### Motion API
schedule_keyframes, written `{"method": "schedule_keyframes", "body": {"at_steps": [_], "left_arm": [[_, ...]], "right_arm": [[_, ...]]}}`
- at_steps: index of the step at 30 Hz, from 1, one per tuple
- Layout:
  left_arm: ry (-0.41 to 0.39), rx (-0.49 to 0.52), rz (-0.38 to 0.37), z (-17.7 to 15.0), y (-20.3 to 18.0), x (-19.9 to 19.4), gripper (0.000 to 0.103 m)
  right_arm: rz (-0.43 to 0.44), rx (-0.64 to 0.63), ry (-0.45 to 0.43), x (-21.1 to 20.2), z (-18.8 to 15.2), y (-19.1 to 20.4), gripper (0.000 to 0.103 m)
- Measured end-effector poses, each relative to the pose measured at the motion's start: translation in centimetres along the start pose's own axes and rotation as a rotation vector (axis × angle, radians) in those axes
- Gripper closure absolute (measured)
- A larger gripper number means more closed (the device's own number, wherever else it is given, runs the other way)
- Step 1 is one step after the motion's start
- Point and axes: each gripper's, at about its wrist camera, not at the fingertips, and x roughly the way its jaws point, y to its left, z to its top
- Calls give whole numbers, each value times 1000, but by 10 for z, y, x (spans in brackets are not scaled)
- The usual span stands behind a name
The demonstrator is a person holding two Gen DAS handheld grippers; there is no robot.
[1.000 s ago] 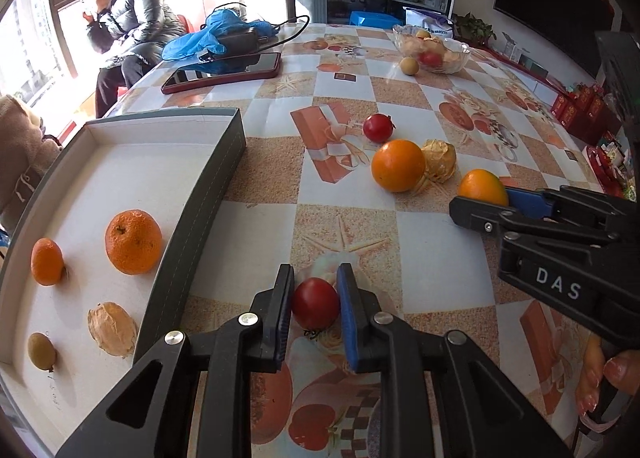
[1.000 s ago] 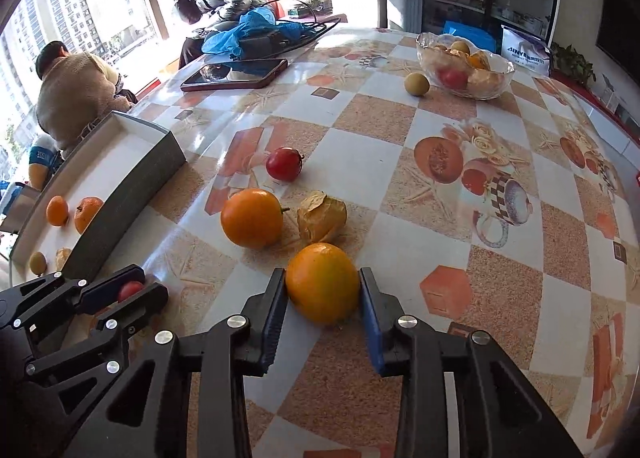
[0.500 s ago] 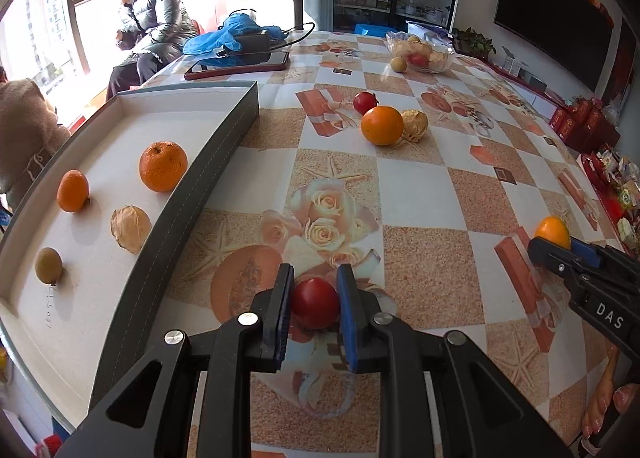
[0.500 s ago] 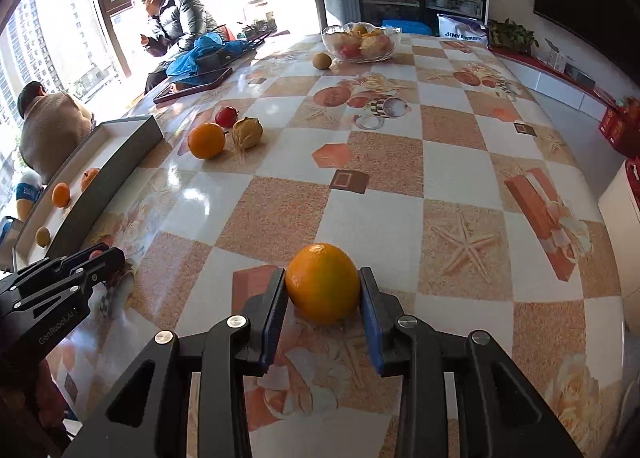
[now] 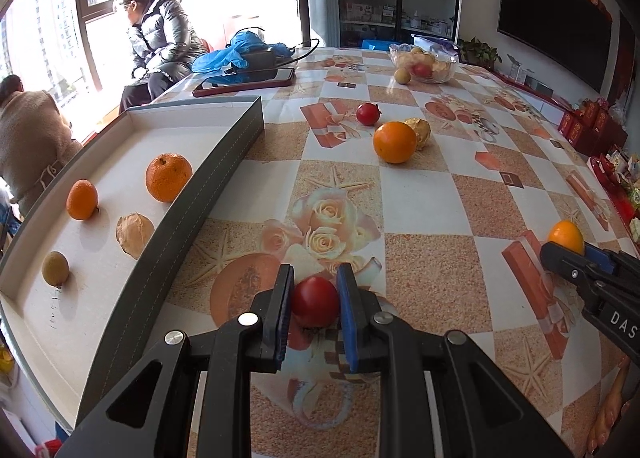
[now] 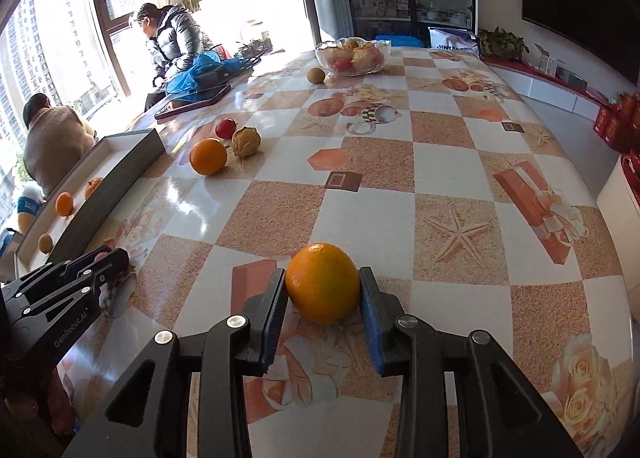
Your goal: Organize fruits
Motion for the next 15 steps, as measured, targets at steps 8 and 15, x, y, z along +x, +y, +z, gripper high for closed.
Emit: {"method": "schedule_keyframes", "body": {"at_steps": [8,15], "left_arm": [[0,-1,-4,0,1,0,79],[-1,-1,-4,-1,1,0,79]], "right_arm": [[-10,-8,1,0,0,2,66],[-15,-12,3,1,0,4,66]]}}
